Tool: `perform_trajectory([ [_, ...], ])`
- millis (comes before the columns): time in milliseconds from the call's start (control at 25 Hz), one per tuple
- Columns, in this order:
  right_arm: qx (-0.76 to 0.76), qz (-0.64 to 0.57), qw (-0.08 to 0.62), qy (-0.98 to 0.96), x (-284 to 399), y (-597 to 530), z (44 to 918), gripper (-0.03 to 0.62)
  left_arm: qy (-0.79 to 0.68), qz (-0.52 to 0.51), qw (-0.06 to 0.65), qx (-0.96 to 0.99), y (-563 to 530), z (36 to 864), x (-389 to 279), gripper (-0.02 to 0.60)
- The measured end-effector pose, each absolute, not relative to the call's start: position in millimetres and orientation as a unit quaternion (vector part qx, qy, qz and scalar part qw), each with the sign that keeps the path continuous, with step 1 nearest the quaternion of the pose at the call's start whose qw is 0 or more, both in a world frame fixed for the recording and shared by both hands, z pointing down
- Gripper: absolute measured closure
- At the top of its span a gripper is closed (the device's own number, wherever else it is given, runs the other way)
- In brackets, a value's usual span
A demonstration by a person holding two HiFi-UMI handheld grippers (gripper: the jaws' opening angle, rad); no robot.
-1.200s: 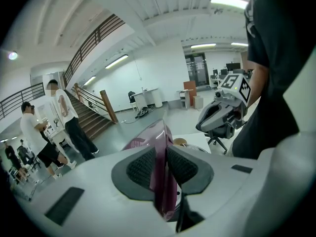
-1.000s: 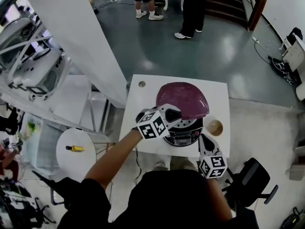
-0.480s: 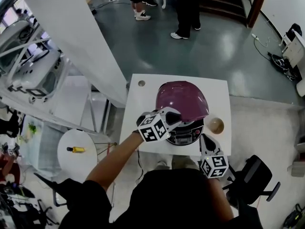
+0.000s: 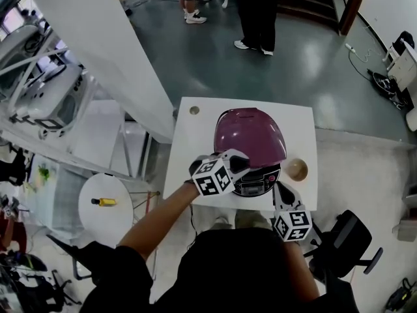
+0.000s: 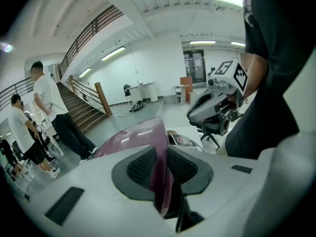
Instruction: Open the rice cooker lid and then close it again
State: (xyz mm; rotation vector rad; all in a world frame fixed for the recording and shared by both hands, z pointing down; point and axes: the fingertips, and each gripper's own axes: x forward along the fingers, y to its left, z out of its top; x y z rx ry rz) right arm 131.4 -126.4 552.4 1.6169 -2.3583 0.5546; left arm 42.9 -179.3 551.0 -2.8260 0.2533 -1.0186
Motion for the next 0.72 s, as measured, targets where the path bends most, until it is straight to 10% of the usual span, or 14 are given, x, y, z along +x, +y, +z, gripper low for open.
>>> perform_trajectory([
  [720, 0.554, 0.197, 0.113, -0.801, 129.9, -123.7, 558.6, 0.594, 0.067, -0.356, 0.049, -0.931, -166.6, 576.0, 47.0, 0.509],
])
